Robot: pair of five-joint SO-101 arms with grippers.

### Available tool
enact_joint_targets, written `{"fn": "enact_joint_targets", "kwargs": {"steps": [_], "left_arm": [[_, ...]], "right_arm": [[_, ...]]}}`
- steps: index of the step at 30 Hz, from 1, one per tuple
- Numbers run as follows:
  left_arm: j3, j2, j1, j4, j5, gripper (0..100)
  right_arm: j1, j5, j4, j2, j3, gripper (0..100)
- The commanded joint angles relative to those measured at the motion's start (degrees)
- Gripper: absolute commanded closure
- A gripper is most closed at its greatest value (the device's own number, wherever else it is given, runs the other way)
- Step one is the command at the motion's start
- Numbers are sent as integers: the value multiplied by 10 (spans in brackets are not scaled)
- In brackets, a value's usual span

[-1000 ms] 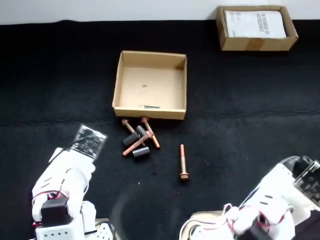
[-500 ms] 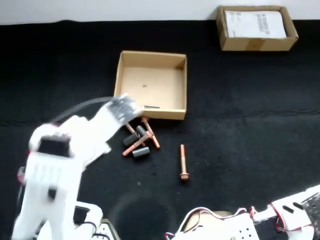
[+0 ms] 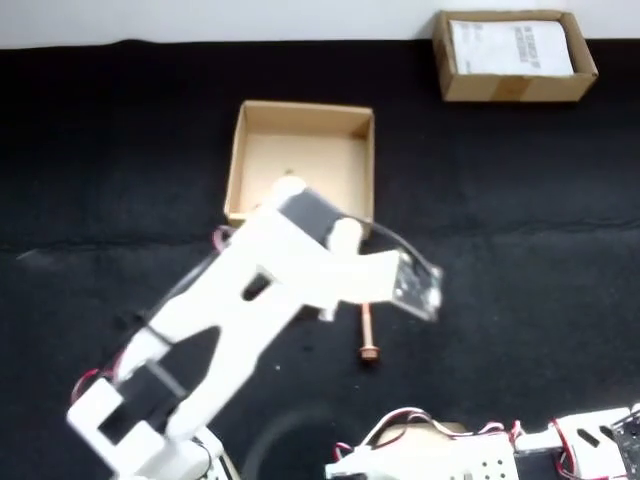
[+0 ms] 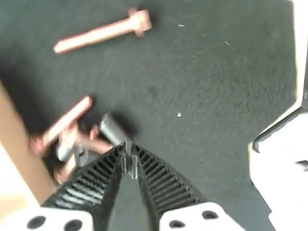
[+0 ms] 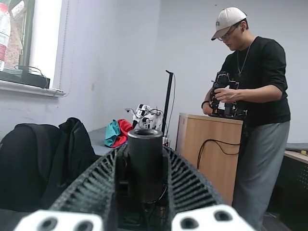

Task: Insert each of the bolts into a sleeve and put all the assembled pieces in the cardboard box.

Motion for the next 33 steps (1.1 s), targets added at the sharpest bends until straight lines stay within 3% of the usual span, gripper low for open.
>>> {"fn": "enact_joint_targets", "kwargs": {"steps": [1, 8, 13, 25, 33], "left_arm": [[-32, 48, 32, 7, -78, 989], [-44, 106, 83, 8, -241, 852], [-72, 116, 94, 4, -351, 810], [-382, 397, 80, 8, -395, 803], [-432, 476, 103, 9, -406, 803]], "right_arm": [[24, 11, -12, -2, 87, 991], [29, 49, -12, -3, 87, 991], [29, 59, -12, -3, 87, 991], [-6, 94, -13, -3, 84, 991], [-13, 119, -13, -3, 84, 991]]}}
